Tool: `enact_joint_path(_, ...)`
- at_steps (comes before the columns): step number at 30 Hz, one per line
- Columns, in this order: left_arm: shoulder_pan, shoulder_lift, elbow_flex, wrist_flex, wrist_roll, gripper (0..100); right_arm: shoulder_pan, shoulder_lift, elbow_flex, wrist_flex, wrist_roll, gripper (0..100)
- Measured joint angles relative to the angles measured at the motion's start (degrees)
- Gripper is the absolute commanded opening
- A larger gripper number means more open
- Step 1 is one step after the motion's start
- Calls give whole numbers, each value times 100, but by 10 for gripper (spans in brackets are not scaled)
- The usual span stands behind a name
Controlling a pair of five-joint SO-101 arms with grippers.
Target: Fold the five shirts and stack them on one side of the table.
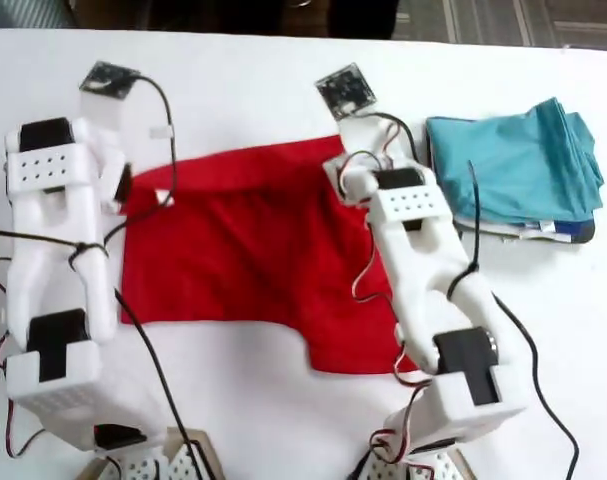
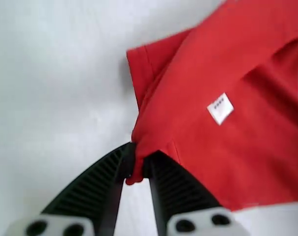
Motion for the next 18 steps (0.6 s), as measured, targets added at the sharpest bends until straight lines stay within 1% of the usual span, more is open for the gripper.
enact_joint_path(4, 0, -18, 123, 563, 18, 26, -35, -589, 0, 791, 0, 18)
enact_joint_path(8, 0, -492, 800, 677, 18, 26, -18, -1275, 404, 1152, 0, 18)
enact_joint_path(14, 0, -1864, 2374, 158, 18, 26, -35, -2708, 2048, 1116, 0, 18)
enact_joint_path(18, 0, -2242, 2954, -88, 18, 26, -26, -3640, 3121, 862, 0, 18)
